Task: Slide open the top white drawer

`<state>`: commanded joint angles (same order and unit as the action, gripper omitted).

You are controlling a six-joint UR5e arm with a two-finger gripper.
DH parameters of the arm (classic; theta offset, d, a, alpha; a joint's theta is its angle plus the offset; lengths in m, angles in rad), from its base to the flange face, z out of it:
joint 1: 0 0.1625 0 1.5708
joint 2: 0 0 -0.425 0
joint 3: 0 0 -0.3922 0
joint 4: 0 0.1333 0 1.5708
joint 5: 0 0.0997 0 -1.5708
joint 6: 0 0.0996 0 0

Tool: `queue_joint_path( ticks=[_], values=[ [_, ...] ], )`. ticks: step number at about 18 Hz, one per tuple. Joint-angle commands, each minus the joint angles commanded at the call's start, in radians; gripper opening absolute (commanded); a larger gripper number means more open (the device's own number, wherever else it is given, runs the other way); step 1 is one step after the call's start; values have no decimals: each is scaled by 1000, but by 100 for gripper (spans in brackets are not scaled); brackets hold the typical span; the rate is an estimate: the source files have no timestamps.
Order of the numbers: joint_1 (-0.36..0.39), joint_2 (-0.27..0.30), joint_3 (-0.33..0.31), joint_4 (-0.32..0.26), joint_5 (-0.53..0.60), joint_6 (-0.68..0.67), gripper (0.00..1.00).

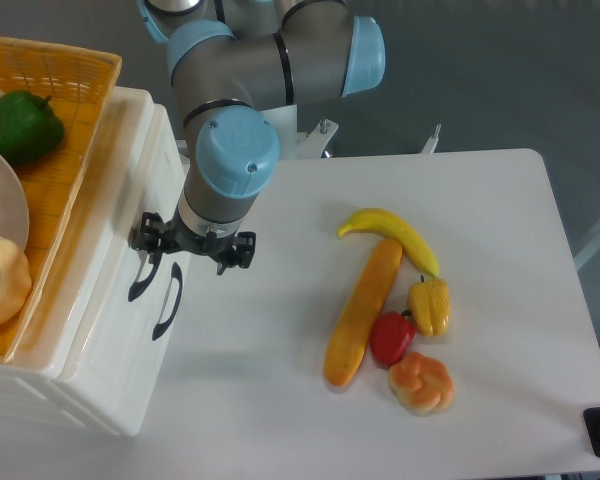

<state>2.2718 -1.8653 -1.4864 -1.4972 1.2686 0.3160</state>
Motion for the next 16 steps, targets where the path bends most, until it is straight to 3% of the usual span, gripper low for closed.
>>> queue_joint_path(
  ticks=[7, 11, 16],
  values=[
    [-2, 8, 2, 5, 5, 8, 100],
    [-29, 8, 5, 18, 87, 6, 100],
    [-37, 5, -2, 20, 94, -3, 100]
  ],
)
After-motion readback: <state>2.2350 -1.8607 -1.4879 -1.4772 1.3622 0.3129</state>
